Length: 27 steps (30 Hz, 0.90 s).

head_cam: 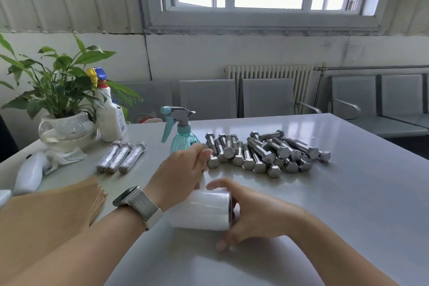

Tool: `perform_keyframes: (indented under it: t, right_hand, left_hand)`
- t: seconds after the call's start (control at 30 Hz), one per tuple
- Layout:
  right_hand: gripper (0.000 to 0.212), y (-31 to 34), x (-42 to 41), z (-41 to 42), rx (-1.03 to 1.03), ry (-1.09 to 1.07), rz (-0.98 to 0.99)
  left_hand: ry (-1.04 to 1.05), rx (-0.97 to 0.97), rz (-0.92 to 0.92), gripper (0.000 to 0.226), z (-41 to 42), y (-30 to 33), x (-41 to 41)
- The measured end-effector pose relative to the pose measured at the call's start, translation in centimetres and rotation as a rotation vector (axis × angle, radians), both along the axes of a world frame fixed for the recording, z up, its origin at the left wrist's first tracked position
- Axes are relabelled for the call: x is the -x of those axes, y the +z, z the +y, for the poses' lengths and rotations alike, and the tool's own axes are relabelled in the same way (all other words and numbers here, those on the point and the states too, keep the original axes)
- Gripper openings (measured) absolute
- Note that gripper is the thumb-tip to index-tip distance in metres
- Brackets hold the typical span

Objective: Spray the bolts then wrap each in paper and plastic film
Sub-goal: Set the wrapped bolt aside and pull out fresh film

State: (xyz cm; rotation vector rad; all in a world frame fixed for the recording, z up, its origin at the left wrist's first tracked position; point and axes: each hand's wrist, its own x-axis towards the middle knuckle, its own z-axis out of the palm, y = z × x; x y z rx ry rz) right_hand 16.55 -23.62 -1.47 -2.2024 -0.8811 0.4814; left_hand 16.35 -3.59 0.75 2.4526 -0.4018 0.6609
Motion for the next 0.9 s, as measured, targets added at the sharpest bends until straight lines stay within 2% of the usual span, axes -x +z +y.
perform_keyframes:
  t: [0.13, 0.2, 0.27, 0.33, 0.43, 0.6, 0.7, 0.8, 0.9]
  right_hand:
    - [0.065, 0.0, 0.6, 0.6, -0.428, -0.090, 0.279]
    - [0.067, 0.1, 1.2, 1.7, -0.549, -0.185, 0.334]
    - [0.070, -0.2, 2.0, 3.1, -0.661, -0.214, 0.464]
    - [0.075, -0.3, 2.8, 4.0, -0.740, -0.235, 0.662]
    - [0.071, -0.3, 2.7, 3.6, -0.836, -0.294, 0.813]
    - [0.074, 0.6, 1.4, 1.7, -0.877, -0.392, 0.719]
    - [0.081, 0.6, 1.3, 1.7, -0.834, -0.431, 0.741]
    - [0.065, 0.9, 1.1, 1.0, -0.828, -0.320, 0.864]
    - [0.069, 1.3, 0.9, 0.3, -0.793, -0.195, 0.930]
  left_hand:
    - [0.205, 0.291, 0.255, 0.046, 0.8, -1.1, 0.0]
    - [0.302, 0.407, 0.362, 0.046, 0.5, -2.0, 0.6]
    - [0.361, 0.462, 0.335, 0.044, -0.5, -3.1, 1.4]
    - [0.399, 0.536, 0.200, 0.043, -1.6, -3.5, 2.6]
    - [0.457, 0.666, 0.110, 0.048, -1.1, -2.9, 3.1]
    - [0.425, 1.034, 0.157, 0.044, 2.4, -1.6, 3.3]
    - [0.349, 1.139, 0.178, 0.043, 3.2, -1.2, 4.3]
    - [0.267, 1.226, 0.222, 0.041, 3.8, -1.2, 5.3]
    - [0.191, 1.299, 0.279, 0.038, 5.0, -0.9, 6.2]
